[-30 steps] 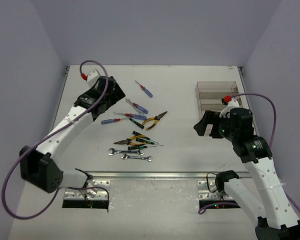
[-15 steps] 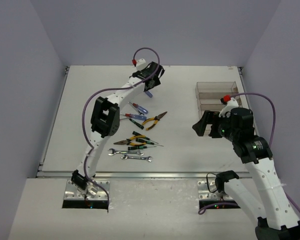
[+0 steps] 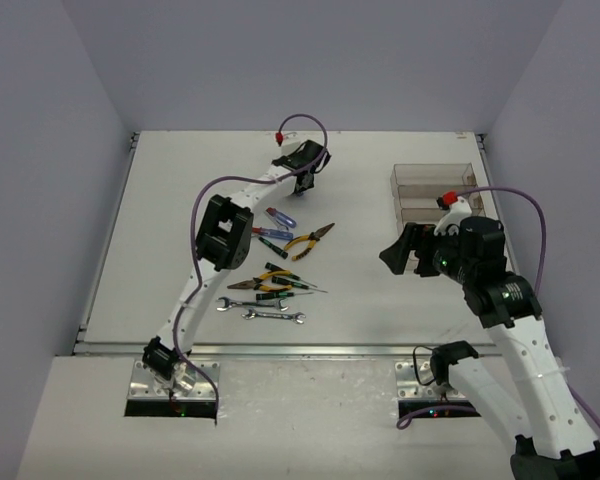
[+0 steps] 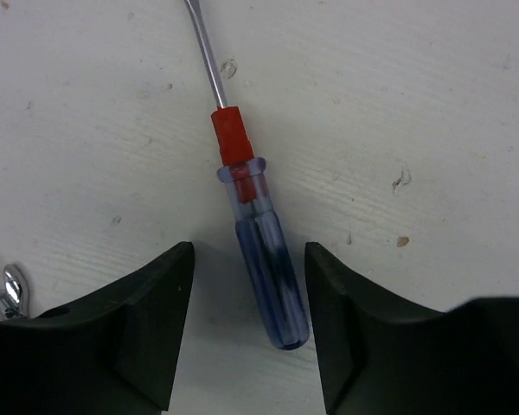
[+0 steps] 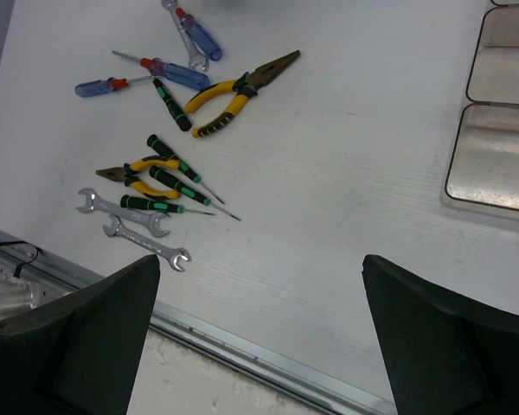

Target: Sort the tools into containers

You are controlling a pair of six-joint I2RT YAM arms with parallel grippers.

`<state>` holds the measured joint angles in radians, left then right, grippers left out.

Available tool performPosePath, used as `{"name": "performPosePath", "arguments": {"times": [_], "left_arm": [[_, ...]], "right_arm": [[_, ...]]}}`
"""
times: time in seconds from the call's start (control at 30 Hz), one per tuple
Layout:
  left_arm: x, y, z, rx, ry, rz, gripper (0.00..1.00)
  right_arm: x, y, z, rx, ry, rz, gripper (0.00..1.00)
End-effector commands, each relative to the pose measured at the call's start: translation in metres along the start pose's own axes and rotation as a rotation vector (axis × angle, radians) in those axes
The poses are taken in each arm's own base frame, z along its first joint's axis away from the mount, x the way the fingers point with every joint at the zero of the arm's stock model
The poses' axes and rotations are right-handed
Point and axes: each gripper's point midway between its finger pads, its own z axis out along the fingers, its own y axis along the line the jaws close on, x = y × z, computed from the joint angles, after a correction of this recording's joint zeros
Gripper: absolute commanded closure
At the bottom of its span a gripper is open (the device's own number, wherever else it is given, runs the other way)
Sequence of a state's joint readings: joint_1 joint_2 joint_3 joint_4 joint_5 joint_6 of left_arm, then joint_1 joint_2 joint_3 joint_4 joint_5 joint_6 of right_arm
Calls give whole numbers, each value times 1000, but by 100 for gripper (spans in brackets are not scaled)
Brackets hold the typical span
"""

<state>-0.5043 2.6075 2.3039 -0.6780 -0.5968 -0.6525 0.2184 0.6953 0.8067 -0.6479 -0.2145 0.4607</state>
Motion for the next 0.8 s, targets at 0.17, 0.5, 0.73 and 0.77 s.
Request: {"name": "performPosePath", "arguments": {"times": [0.17, 0.5, 0.73, 0.77], "left_arm": [[1, -3, 15, 104, 63, 33, 100], [-77, -36, -144, 679, -139, -1, 100], [-49, -33, -288, 1257, -224, 60, 100], [-24, -27, -305, 1341, -178, 80, 100]], "right_arm": [[-5, 19, 8, -118, -22, 1, 1], [-18, 31, 9, -178, -95, 68, 1], [-34, 46, 13, -263, -157, 145, 2], [-37, 53, 16, -308, -169, 162, 2]]}}
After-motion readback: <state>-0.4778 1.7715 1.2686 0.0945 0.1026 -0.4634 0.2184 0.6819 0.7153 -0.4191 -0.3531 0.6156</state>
